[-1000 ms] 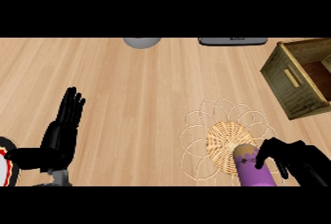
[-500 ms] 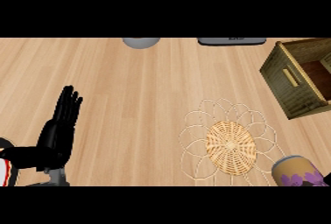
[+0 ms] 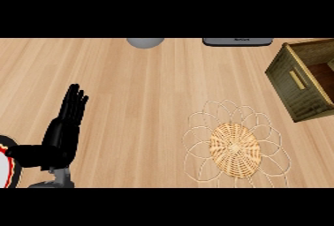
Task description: Pick the can from the placemat and place it in the basket
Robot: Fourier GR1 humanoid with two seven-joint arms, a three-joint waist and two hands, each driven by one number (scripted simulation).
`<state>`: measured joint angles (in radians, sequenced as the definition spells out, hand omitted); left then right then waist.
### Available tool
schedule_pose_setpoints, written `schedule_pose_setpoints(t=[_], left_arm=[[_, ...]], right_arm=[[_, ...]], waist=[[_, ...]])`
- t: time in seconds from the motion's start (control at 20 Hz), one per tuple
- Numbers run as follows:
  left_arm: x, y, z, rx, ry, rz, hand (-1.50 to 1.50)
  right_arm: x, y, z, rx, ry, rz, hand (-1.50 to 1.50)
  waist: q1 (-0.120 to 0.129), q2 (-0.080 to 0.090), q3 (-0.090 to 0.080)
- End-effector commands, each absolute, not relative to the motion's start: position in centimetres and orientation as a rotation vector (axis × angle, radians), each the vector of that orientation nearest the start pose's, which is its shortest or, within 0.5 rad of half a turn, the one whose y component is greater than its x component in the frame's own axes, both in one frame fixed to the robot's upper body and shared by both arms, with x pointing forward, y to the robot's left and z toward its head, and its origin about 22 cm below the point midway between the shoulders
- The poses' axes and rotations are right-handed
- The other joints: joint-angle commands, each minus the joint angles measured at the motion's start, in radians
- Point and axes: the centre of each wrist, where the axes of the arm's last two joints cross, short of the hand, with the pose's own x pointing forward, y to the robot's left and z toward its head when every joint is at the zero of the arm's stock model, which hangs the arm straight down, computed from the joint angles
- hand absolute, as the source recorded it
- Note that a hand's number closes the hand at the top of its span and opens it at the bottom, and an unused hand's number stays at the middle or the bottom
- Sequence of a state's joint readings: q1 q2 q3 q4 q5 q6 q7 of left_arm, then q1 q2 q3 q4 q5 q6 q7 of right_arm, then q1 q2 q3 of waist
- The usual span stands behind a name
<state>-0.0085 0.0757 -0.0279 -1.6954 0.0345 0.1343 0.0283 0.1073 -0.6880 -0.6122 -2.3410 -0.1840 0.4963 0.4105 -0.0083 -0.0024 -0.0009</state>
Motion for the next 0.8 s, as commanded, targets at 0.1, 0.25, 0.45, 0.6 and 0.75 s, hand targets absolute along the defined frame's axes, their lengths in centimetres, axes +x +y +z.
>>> schedule_pose_setpoints(t=[0.1,0.25,0.45,0.6,0.75], left_arm=[[23.8,21.6,2.6,0.095,-1.669,0.074,0.0],[23.8,21.0,3.8,0.084,-1.675,0.039,0.0],[24.6,24.4,3.7,0.097,-1.672,0.039,0.0],[24.2,21.8,3.1,0.087,-1.683,0.044,0.0],[23.4,23.2,2.6,0.083,-1.677,0.045,0.0]], right_arm=[[14.3,-39.2,26.6,-0.848,-1.622,0.807,1.5],[18.4,-41.3,27.5,-0.865,-1.634,0.729,1.5],[19.7,-43.9,28.5,-0.841,-1.63,0.694,1.5],[20.9,-44.7,26.7,-0.847,-1.628,0.682,1.5],[23.6,-45.3,26.3,-0.893,-1.607,0.705,1.5]], waist=[[0.004,0.002,0.001],[0.023,0.005,0.001],[0.018,0.005,0.001],[0.016,0.004,0.001],[0.026,0.006,0.001]])
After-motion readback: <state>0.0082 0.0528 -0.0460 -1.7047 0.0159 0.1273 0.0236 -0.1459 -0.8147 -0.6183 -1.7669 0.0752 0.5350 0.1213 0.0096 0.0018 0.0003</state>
